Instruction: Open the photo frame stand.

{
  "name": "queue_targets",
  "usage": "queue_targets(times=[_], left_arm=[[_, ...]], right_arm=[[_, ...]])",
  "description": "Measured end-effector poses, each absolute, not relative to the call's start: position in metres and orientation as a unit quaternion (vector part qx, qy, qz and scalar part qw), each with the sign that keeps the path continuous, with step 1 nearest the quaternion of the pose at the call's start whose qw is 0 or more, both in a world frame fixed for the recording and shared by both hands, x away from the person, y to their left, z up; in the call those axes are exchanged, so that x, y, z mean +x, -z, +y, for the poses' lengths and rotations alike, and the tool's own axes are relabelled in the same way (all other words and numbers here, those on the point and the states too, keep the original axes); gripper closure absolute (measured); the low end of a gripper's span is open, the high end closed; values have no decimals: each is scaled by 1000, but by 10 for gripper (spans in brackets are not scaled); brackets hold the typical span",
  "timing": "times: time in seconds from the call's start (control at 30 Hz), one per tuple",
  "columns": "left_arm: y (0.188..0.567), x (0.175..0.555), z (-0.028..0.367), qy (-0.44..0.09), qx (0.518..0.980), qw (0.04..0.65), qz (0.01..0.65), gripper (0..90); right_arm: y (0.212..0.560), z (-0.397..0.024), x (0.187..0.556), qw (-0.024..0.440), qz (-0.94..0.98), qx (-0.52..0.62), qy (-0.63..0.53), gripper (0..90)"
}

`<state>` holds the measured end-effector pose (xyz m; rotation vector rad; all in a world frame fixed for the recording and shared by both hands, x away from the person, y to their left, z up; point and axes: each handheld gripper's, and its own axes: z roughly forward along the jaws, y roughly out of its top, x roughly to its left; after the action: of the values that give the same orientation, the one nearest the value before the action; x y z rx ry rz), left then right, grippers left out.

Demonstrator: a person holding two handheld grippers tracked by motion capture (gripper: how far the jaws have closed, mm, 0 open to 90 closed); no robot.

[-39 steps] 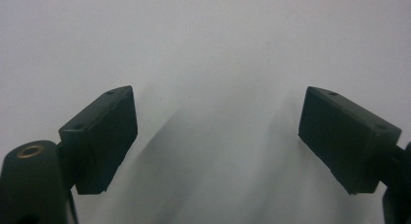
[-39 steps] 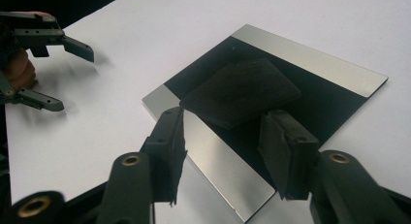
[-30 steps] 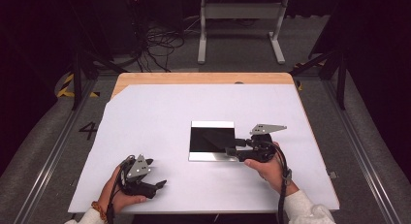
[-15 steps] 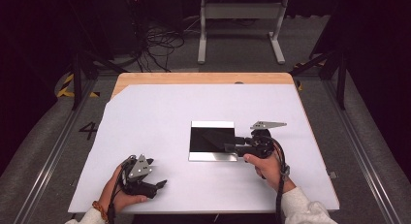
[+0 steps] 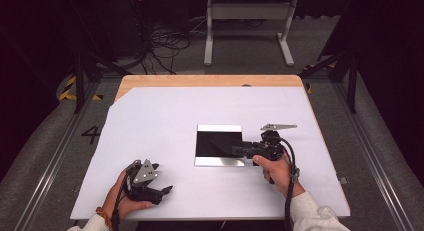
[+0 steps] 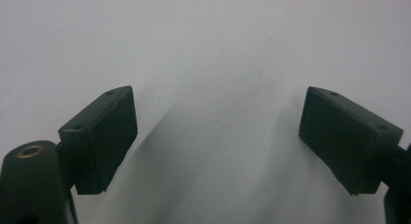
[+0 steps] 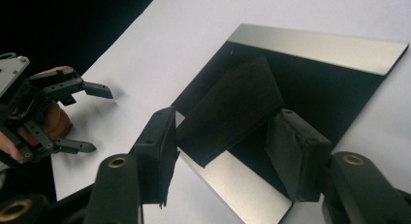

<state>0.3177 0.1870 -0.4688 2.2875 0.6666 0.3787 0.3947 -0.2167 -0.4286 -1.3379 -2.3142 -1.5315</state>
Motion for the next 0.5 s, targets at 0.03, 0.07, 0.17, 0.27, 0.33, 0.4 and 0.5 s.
queue_targets(times=[0.03,0.07,0.17,0.27,0.33,0.4,0.5], left_arm=[[469,318,187,-147,886,357,257,145],[469,318,187,-147,886,357,257,145],[469,317,187,-147,886,357,258,145],[469,317,187,-146,886,356,258,145],[469,318,187,-145,887,356,257,144],[469,318,186,-145,886,357,257,142],[469,319,186,-145,887,357,255,143]], right_arm=[[429,-217,394,35,-750,-437,496,479],[430,-217,394,36,-751,-440,492,478],[430,-217,393,34,-750,-453,481,433],[428,-216,393,26,-748,-454,484,423],[426,-216,394,21,-739,-461,490,412],[425,-216,396,22,-735,-465,493,412],[425,-213,399,29,-725,-473,500,405]])
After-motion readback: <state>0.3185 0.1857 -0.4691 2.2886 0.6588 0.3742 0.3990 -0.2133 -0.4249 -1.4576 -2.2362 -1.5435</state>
